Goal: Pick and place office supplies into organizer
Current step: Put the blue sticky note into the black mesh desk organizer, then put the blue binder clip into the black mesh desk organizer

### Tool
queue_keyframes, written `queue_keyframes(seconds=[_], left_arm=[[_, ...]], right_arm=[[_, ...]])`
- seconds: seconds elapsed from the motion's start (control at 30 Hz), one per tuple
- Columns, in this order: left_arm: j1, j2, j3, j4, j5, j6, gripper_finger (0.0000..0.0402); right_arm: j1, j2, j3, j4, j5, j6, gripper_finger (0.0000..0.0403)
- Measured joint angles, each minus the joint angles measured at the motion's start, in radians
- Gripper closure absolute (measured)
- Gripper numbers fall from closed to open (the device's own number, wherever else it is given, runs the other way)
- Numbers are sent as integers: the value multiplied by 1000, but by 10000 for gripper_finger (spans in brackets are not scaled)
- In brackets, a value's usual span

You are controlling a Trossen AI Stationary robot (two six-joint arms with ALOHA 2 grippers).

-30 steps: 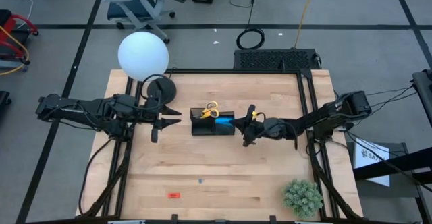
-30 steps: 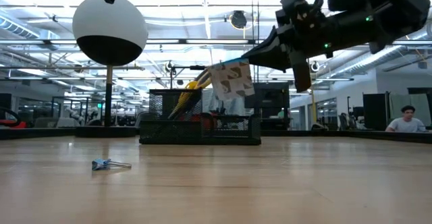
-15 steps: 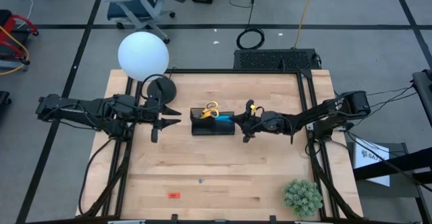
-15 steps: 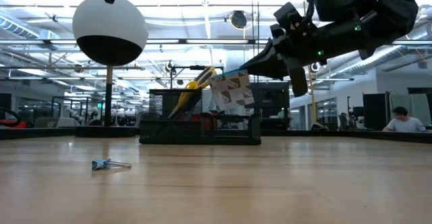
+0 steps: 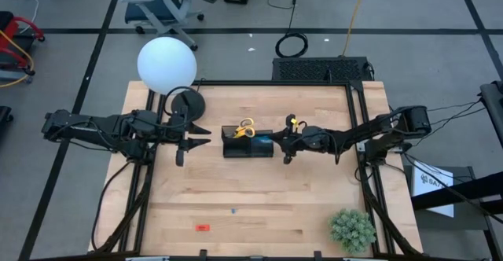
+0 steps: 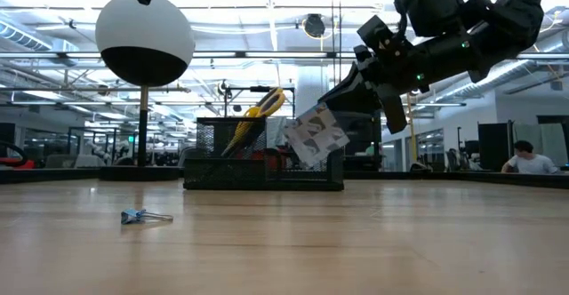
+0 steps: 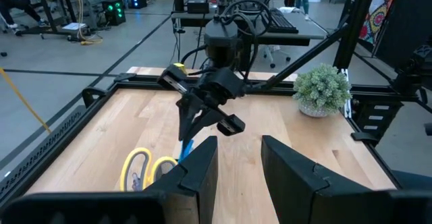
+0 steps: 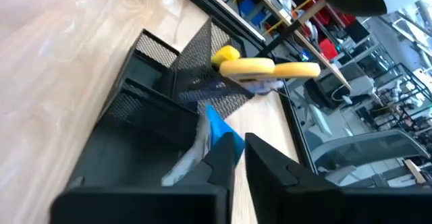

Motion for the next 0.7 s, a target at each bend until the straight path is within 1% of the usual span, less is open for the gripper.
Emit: queue_keyframes(seconds=[0.4,0.57,0.7], left_arm=[[0,0,0,0,0,0,282],[0,0,0,0,0,1,282],[0,0,0,0,0,4,282]], right_arm=[[-4,0,0,17,0,47,294],[-2,0,0,48,-1,56,278],[9,0,0,97,0,56,279]])
